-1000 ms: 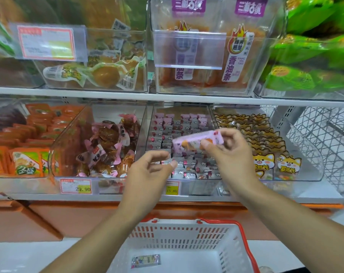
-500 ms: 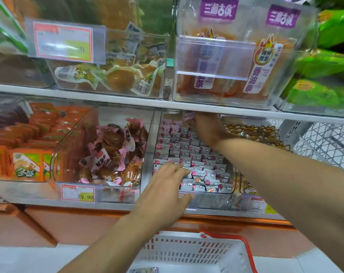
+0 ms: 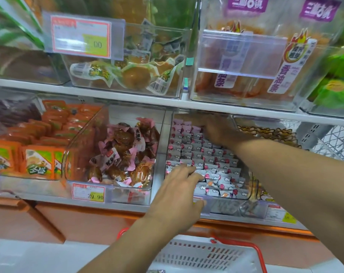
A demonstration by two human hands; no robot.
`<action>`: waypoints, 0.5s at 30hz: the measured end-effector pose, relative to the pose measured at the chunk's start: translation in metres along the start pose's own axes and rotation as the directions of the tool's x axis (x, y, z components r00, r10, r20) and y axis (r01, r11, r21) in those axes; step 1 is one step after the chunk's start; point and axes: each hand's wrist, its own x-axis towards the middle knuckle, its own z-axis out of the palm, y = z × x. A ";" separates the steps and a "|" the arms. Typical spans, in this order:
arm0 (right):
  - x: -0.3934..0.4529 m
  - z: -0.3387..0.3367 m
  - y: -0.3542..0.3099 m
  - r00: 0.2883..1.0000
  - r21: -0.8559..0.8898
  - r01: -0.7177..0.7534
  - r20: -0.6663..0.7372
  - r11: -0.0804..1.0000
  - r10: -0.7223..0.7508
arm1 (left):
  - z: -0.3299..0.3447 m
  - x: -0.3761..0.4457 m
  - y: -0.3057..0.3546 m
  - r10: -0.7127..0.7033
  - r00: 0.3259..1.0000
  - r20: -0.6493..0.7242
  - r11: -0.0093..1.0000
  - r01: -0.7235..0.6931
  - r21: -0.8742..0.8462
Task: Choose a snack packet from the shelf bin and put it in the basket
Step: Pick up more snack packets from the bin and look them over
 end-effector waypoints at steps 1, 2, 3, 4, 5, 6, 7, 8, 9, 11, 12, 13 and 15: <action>0.001 0.000 0.001 0.999 0.008 -0.024 -0.021 1.000 0.024 | 0.000 0.000 0.000 0.002 1.000 -0.002 1.000 -0.002 0.004; 0.003 -0.001 0.004 0.997 0.035 -0.060 -0.035 0.998 0.061 | 0.001 0.000 -0.001 0.001 1.000 -0.004 1.000 -0.001 0.006; 0.004 -0.003 0.005 0.994 0.059 -0.104 -0.039 0.993 0.107 | 0.002 0.000 -0.001 -0.001 1.000 -0.005 1.000 0.001 0.007; 0.006 -0.004 0.007 0.991 0.052 -0.132 -0.032 0.990 0.134 | 0.002 0.000 -0.001 -0.001 1.000 -0.007 1.000 0.001 0.008; 0.005 -0.005 0.008 0.989 0.031 -0.146 -0.016 0.989 0.146 | 0.003 0.000 -0.001 0.001 1.000 -0.009 1.000 0.000 0.011; 0.005 -0.005 0.009 0.990 0.013 -0.144 -0.006 0.989 0.144 | 0.004 -0.001 -0.001 0.004 1.000 -0.013 1.000 -0.004 0.017; 0.005 -0.004 0.010 0.990 0.004 -0.138 0.002 0.990 0.138 | 0.004 -0.001 -0.001 0.006 1.000 -0.017 1.000 -0.005 0.022; 0.004 -0.004 0.010 0.991 0.014 -0.131 -0.002 0.991 0.131 | 0.005 -0.001 -0.001 0.006 1.000 -0.022 1.000 -0.005 0.025; 0.004 -0.004 0.009 0.991 0.031 -0.136 -0.009 0.990 0.136 | 0.005 -0.002 -0.001 0.005 1.000 -0.025 1.000 -0.005 0.027; 0.005 -0.003 0.006 0.983 0.084 -0.179 -0.029 0.980 0.182 | 0.006 -0.001 -0.001 0.004 1.000 -0.027 1.000 -0.003 0.028; 0.006 -0.003 0.004 0.973 0.147 -0.216 -0.044 0.965 0.225 | 0.006 -0.001 0.000 0.005 1.000 -0.027 1.000 -0.004 0.030; 0.007 -0.004 0.003 0.962 0.213 -0.248 -0.064 0.945 0.267 | 0.005 -0.001 0.000 0.006 1.000 -0.025 1.000 -0.005 0.030; 0.008 -0.006 0.000 0.938 0.317 -0.275 -0.117 0.907 0.325 | 0.005 -0.001 0.000 0.006 1.000 -0.020 1.000 -0.006 0.023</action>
